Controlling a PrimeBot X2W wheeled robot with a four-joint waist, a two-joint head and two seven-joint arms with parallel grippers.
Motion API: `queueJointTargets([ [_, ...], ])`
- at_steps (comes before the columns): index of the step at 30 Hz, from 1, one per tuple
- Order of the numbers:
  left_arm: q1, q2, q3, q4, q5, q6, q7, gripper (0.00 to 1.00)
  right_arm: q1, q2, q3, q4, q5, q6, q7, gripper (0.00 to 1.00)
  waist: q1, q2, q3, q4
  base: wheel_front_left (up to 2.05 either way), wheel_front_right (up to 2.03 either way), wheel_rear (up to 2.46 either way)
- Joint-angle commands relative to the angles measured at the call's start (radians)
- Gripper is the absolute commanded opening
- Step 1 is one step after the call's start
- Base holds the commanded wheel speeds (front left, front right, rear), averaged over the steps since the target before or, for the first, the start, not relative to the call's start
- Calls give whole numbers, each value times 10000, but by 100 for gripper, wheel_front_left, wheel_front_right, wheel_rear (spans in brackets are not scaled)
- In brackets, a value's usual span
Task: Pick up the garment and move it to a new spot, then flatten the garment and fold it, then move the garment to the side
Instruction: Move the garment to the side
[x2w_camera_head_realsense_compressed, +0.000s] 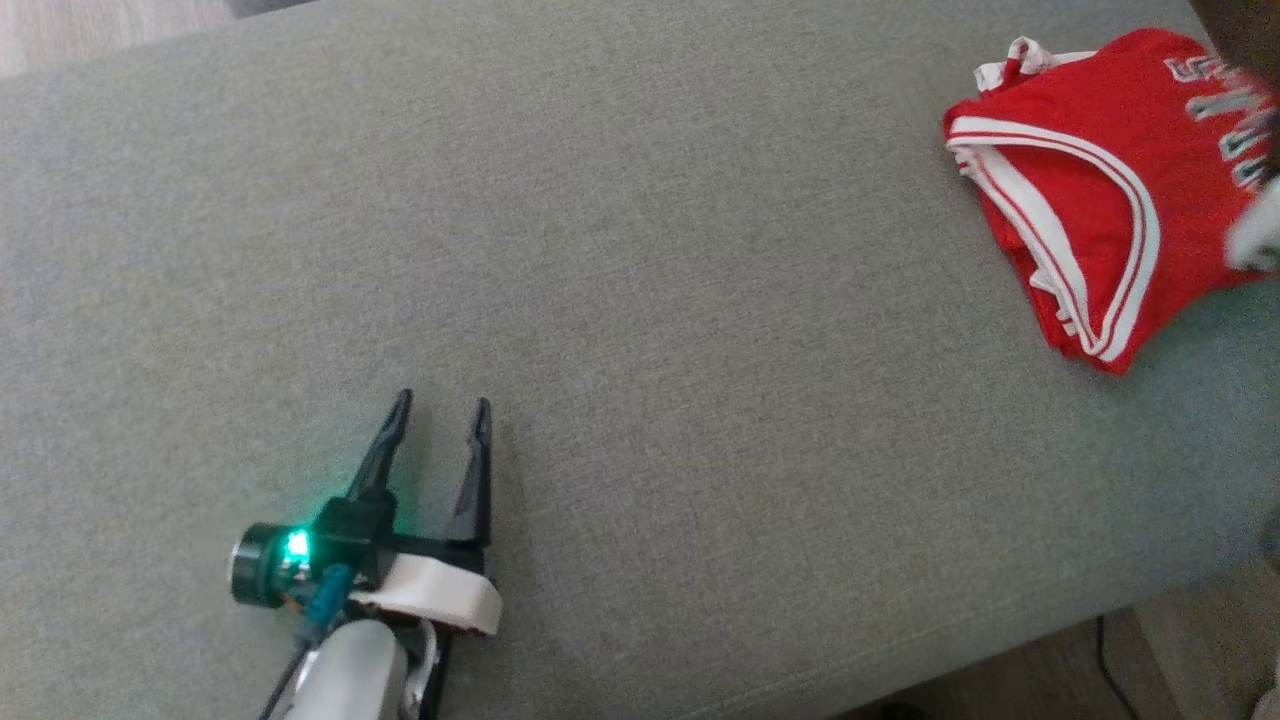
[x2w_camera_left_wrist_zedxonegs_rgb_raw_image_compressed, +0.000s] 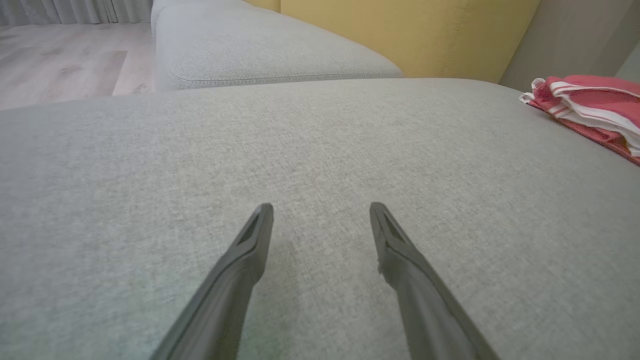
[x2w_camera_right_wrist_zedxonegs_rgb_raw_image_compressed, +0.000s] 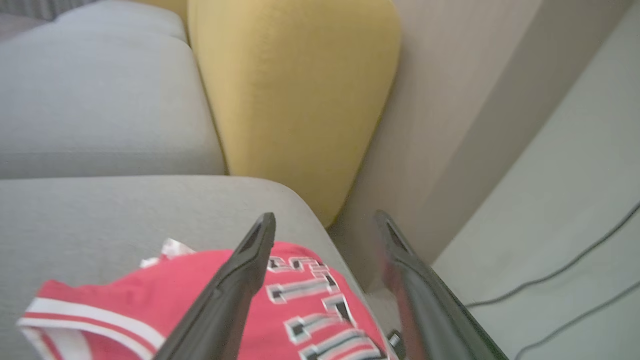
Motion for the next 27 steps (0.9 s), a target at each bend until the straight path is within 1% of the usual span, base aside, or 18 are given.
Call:
queueJointTargets([
  [1, -10, 35, 496, -348, -80, 69, -95, 100, 284, 377, 258, -751, 38, -11, -64, 100, 0, 0, -76, -1, 0, 0, 0],
  [2, 20, 35, 610, -452, -183, 56, -95, 100, 476, 690, 426, -1143, 179, -11, -64, 100, 0, 0, -125, 19, 0, 0, 0],
  [3, 20, 35, 610, -452, -183, 56, -95, 100, 476, 690, 426, -1143, 179, -11, -64, 100, 0, 0, -125, 19, 0, 0, 0],
  [5, 110, 35, 827, -726, -415, 33, -95, 100, 1000, 1272, 872, -1937, 606, -11, -65, 100, 0, 0, -280, 112, 0, 0, 0],
  [8, 294, 35, 1077, -907, -563, 119, -95, 100, 2003, 1870, 1722, -3104, 1287, -11, -65, 100, 0, 0, -516, 319, 0, 0, 0],
  [11, 435, 35, 1265, -967, -584, 180, -95, 100, 3026, 2225, 2280, -4156, 2000, -11, -65, 100, 0, 0, -738, 595, 0, 0, 0],
  [14, 613, 35, 1555, -948, -886, 394, -95, 100, 4045, 2481, 2543, -4854, 2419, -11, -65, 100, 0, 0, -999, 940, 0, 0, 0],
  [20, 1080, 35, 1839, -889, -1214, 603, -95, 100, 5549, 2776, 2679, -4949, 2643, -11, -66, 100, 0, 0, -1499, 1607, 0, 0, 0],
  [27, 1378, 35, 1980, -693, -1435, 598, -95, 100, 6186, 2849, 2800, -5085, 2596, -11, -66, 100, 0, 0, -1801, 2175, 0, 0, 0],
])
